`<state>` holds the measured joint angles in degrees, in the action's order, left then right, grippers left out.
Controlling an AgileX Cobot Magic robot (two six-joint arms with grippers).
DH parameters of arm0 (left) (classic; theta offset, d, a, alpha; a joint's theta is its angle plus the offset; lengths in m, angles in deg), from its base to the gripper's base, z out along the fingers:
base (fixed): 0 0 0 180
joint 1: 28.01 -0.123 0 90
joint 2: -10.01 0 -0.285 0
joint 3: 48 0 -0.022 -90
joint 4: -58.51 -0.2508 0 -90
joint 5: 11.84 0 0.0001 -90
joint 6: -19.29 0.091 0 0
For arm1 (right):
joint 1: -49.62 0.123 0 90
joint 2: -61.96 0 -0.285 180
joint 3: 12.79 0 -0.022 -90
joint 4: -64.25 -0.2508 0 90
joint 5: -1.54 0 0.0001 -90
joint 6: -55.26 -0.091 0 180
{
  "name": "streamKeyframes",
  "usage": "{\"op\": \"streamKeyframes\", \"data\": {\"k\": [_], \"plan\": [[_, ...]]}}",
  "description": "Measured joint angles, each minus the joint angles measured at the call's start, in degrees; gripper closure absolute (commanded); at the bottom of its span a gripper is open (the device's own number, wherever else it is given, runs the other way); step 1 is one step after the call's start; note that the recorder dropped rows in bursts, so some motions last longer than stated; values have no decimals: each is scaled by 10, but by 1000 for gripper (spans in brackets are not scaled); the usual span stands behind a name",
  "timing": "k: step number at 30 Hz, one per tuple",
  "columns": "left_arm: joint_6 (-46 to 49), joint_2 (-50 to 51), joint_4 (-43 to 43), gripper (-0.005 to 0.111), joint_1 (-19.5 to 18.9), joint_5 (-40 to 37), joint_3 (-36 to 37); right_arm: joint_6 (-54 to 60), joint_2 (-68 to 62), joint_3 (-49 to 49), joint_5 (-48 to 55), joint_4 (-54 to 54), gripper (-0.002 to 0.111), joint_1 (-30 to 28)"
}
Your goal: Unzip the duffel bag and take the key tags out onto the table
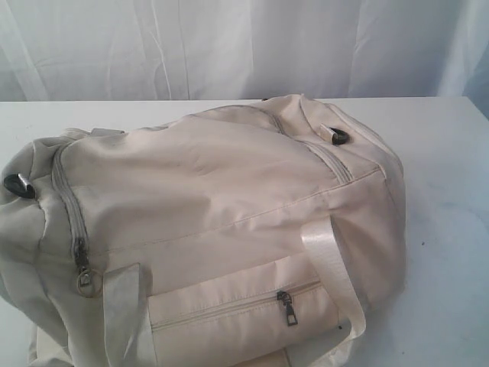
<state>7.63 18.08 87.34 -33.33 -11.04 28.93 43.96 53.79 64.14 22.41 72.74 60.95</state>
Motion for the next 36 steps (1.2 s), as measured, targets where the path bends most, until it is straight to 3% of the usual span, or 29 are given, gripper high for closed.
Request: {"op": "streamKeyframes", "data": {"k": [5, 11, 15, 18, 24, 27, 29, 31, 34, 36], "plan": [[6, 0, -60, 107, 0, 40, -6, 0, 0, 0, 0, 0, 108, 0], [8, 3, -164, 107, 0, 45, -63, 1, 0, 0, 0, 5, 108, 0], [8, 39, -191, 106, 0, 19, -99, 1, 0, 2, -65, 8, 108, 0], [9, 68, -193, 95, 10, -21, -107, 1, 0, 2, -174, 8, 108, 0], [27, 110, -194, 53, 62, -68, -111, 1, 1, 2, -411, 8, 108, 0], [32, 119, -183, 41, 89, -128, -113, -3, 1, 2, -530, -2, 108, 0], [33, 124, -152, 41, 103, -155, -113, -26, 1, 2, -588, -25, 108, 0], [37, 133, -112, 41, 115, -166, -114, -84, 1, -15, -553, -91, 108, 0], [78, 170, -39, 41, 119, -157, -115, -117, -13, -94, -319, -100, 108, 0], [117, 203, 22, 41, 119, -156, -115, -113, -67, -142, -232, -95, 108, 1]]}}
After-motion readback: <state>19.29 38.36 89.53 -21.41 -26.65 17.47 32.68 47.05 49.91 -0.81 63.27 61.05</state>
